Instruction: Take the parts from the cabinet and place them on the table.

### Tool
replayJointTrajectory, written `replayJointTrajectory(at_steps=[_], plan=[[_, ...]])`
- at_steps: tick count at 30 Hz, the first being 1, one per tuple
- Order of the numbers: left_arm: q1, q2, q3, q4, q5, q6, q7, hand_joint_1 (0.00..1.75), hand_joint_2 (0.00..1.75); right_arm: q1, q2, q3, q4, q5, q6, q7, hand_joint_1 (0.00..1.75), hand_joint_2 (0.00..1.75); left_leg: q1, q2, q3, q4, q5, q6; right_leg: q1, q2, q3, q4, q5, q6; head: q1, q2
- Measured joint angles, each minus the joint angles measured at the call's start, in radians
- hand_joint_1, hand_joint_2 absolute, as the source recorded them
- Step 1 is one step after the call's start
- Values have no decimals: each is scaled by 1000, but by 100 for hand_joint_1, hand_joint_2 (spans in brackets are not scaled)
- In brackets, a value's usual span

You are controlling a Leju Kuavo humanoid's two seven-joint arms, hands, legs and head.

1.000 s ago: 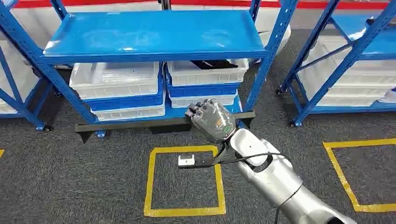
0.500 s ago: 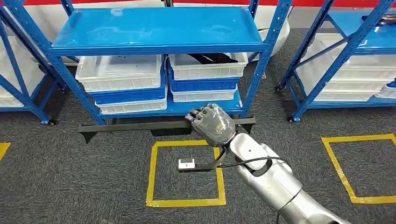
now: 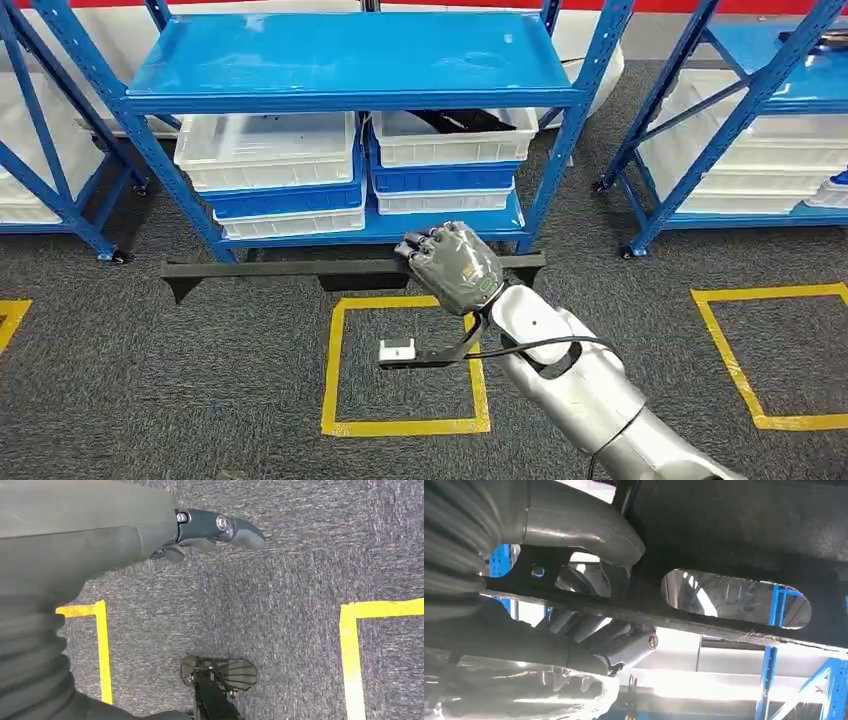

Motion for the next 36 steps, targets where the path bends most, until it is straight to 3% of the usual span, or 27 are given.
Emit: replayJointTrajectory(at_steps=[1,2,4,6,7,9,10,11,12,13,16,17,18,19,21,22,23,25,26,27,28,30,31,32,33,34,36], plan=[[0,0,0,0,0,-1,0,0,175,-1,0,-3,-5,-2,0,-1,175,175,9,6,6,-20,13,5,13,3,-5,5,-2,2,2,0],[-1,-3,0,0,0,-1,0,0,175,-1,-1,-8,-9,-4,0,-2,175,175,12,14,10,-30,20,7,3,1,-21,33,-22,-1,2,0],[-3,-3,0,0,-1,-2,1,0,175,-1,0,-14,-11,-5,0,-3,175,175,16,23,4,-32,26,15,0,3,-85,173,-97,-14,5,0],[-2,-5,0,0,-1,-3,1,0,175,8,-3,-18,-12,-5,0,-3,175,175,16,35,-3,-31,30,10,-1,3,-148,318,-148,-8,4,0],[-2,-5,0,0,-1,-3,2,0,175,13,-4,-18,-12,-5,1,-3,175,175,18,41,-6,-31,33,6,-4,3,-147,323,-147,0,5,0],[-3,-6,0,0,-1,-3,2,0,175,15,-5,-18,-12,-5,1,-3,175,175,28,58,-12,-30,38,-6,-16,-3,-74,199,-105,24,5,0],[-3,-6,0,0,-1,-3,2,0,175,14,-5,-19,-13,-5,1,-3,175,175,33,66,-14,-29,39,-16,-22,-20,-17,102,-77,39,5,0],[-3,-6,0,0,-1,-3,2,0,175,13,-4,-19,-14,-5,1,-3,175,175,30,72,-14,-22,39,-31,-29,-65,31,21,-65,46,6,0],[-1,0,0,-1,-1,-3,2,0,175,11,1,-19,-16,-5,1,-4,175,175,27,82,-17,-18,32,-43,-14,-79,28,23,-56,31,10,0],[-1,-2,0,-1,-1,-3,2,0,175,11,1,-20,-18,-6,1,-6,175,175,27,89,-12,-20,32,-49,-15,-56,23,26,-52,6,3,0],[-2,-5,0,-1,-2,-3,3,0,175,12,0,-22,-19,-7,1,-6,175,175,40,116,-2,-31,42,-67,-11,-22,18,27,-40,-30,3,0],[-3,-2,0,-1,-4,-3,3,0,175,12,0,-22,-20,-7,1,-6,175,175,47,81,-8,-13,14,-72,-15,-12,16,27,-36,-36,3,0],[-2,-3,0,-1,-6,-3,3,0,175,12,1,-22,-21,-7,2,-6,175,175,45,42,-28,45,-36,-68,-13,-1,14,27,-31,-46,2,0],[-1,-3,0,0,-9,-3,5,0,175,13,3,-22,-21,-7,2,-6,175,175,40,21,-59,123,-82,-65,-9,8,11,27,-29,-52,-1,0],[-1,-2,0,0,-9,-3,6,0,175,17,5,-22,-21,-7,4,-6,175,175,31,9,-124,279,-147,-57,4,35,7,27,-25,-59,-1,0],[-1,-2,0,0,-9,-3,7,0,175,21,5,-22,-21,-7,5,-6,175,175,27,9,-131,299,-146,-50,11,49,6,28,-24,-60,0,0],[-1,-2,0,0,-9,-3,7,0,175,23,5,-22,-21,-7,4,-6,175,175,23,8,-121,282,-131,-42,16,60,6,28,-22,-63,0,0],[-2,-2,0,0,-10,-3,8,0,175,23,5,-24,-22,-7,4,-6,175,175,9,-15,-35,123,-50,-7,29,92,8,28,-20,-66,0,0],[-2,-1,0,0,-10,-3,8,0,175,23,5,-27,-24,-7,4,-6,175,175,1,-66,12,31,-21,20,25,105,9,27,-19,-67,0,0],[-1,4,-1,0,-11,-3,10,0,175,20,5,-27,-24,-7,4,-6,175,175,8,-85,21,23,-33,31,37,112,3,27,-16,-67,10,0],[-2,3,-1,0,-11,-2,8,0,175,22,5,-27,-24,-6,4,-6,175,175,-2,-79,24,11,-29,32,23,123,2,27,-15,-65,6,0],[-4,3,-1,0,-11,-3,10,0,175,23,5,-29,-25,-6,4,-6,175,175,-11,-59,31,3,-26,39,15,144,0,19,-8,-54,0,0],[-6,2,-1,-1,-11,-3,10,0,175,23,4,-32,-27,-6,4,-6,175,175,-8,-42,44,-24,-15,43,26,158,0,7,-1,-43,2,0],[-7,-2,-1,-1,-11,-3,11,0,175,25,1,-35,-29,-6,4,-8,175,175,6,-27,53,-48,0,33,28,124,-6,21,-5,-49,1,0],[-6,-2,0,0,-11,-3,11,0,175,19,0,-37,-31,-5,4,-8,175,175,2,-18,60,-64,5,35,31,62,-31,56,-30,-49,6,0],[-6,-2,0,0,-11,-3,11,0,175,16,0,-39,-31,-5,4,-8,175,175,3,-2,59,-65,8,34,26,38,-66,124,-63,-50,9,0],[-4,-4,0,0,-11,-6,14,0,175,20,-2,-41,-31,-5,4,-8,175,175,2,26,56,-65,7,33,14,21,-132,266,-114,-44,10,0]])
